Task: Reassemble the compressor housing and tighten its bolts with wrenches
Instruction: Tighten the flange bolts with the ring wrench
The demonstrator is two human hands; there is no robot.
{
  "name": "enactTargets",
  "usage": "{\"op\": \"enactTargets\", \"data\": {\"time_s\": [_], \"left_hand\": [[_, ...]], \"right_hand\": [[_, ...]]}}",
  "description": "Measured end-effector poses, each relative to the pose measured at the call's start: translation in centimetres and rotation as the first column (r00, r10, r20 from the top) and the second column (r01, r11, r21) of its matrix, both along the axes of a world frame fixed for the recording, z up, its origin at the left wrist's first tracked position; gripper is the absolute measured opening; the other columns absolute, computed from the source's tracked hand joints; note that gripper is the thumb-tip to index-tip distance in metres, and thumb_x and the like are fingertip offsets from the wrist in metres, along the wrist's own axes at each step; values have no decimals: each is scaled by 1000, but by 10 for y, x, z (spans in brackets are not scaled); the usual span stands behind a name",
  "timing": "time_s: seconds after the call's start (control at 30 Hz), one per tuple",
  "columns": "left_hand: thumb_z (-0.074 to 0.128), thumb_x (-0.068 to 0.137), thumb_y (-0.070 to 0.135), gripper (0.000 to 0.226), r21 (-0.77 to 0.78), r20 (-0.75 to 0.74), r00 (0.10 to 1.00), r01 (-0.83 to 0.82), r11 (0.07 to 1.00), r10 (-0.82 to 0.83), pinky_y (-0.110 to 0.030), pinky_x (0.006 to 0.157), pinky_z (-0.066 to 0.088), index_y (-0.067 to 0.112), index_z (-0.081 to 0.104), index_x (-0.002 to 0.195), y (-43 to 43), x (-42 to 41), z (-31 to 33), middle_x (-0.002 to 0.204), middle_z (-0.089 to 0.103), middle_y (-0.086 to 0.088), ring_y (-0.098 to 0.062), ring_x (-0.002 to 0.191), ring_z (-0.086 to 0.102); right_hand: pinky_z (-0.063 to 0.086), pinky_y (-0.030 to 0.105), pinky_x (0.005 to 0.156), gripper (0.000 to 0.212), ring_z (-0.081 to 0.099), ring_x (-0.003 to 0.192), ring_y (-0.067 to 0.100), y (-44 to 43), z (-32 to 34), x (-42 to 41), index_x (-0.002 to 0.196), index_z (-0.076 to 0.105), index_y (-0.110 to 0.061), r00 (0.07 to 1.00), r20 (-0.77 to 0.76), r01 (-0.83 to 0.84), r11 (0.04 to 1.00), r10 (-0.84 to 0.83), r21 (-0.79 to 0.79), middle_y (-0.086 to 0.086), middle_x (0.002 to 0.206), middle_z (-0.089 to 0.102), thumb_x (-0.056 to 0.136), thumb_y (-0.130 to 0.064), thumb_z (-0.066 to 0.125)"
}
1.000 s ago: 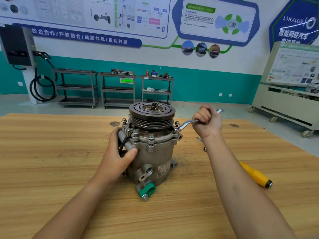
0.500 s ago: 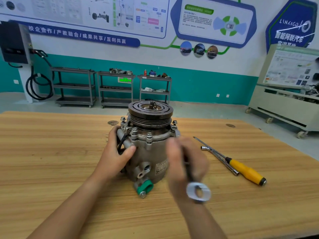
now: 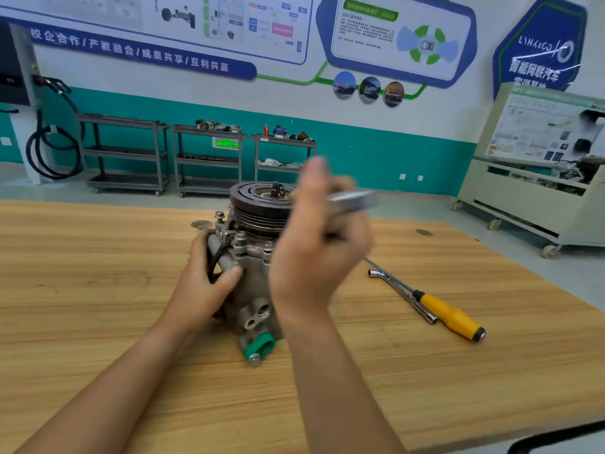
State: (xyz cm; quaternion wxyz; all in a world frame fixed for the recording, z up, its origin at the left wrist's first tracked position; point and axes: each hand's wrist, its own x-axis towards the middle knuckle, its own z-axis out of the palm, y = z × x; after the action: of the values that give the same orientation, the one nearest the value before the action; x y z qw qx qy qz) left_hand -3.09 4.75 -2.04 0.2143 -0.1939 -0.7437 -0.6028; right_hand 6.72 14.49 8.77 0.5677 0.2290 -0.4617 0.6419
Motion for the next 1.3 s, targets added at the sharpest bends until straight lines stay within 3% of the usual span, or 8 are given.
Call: {"op": "enactTargets", "data": {"time_s": [0.07,0.2,0.37,0.57,0.87,1.1,1.2,1.3], "left_hand": [[53,68,33,62,-21,16,999,-30,999,30,6,72,33,34,27,124,-1,2,-2,109,43,29,24,93,46],[52,67,32,67,-40,12,999,-35,999,36,8,70,31,32,25,129,0,5,-1,109,39,31,31,92,41],[52,66,36,83,-54,46,998,-43,998,46,3,73,33,19,25,142,-1,5,0,111,39,32,-1,109,42],[49,53,56,82,-40,32,999,9,999,-7,7,73,33,32,25,128,-2,10,7,113,37,32,31,96,39],[50,54,56,87,-35,25,1000,-4,999,5,7,73,33,26,26,133,-2,9,5,114,36,32,33,97,38],[62,80,10,57,-16,63,997,-37,999,38,-9,76,40,33,33,124,-5,4,-1,110,47,28,16,97,48],[62,79,9,57,3,81,996,-27,1000,27,-11,77,40,31,35,124,-5,4,-1,109,49,26,14,98,49],[63,78,9,56,13,72,997,-27,1000,26,-12,79,40,30,37,122,-3,4,-1,109,50,23,9,100,49]], "right_hand": [[24,13,37,27,28,34,-1,21,22,13,60,48,-16,931,-125,-361,917,343,-170,-15,41,35,84,-25,52],[17,12,36,44,15,31,4,84,53,2,69,46,-11,757,-66,-640,719,650,-272,-10,36,21,101,-35,26],[12,18,30,47,14,27,6,136,49,-61,65,42,-14,567,141,-607,527,812,-595,-8,35,18,101,-39,26],[14,17,26,45,18,24,6,146,20,-103,62,41,-13,399,136,-550,356,907,-756,-7,34,22,101,-34,29],[17,18,24,63,20,23,8,139,15,-125,37,39,-10,219,235,-495,316,947,-809,-5,33,22,100,-18,32],[18,14,28,43,18,23,9,149,-9,-105,55,30,-16,377,86,-419,253,922,-872,-5,33,21,97,-15,32],[22,12,33,39,20,27,9,144,-13,-74,58,34,-16,580,63,-425,368,812,-827,-6,36,20,97,-18,32],[36,14,42,48,25,33,11,124,-27,-36,51,43,-18,770,59,-432,588,635,-684,-6,38,23,98,-25,34]]}}
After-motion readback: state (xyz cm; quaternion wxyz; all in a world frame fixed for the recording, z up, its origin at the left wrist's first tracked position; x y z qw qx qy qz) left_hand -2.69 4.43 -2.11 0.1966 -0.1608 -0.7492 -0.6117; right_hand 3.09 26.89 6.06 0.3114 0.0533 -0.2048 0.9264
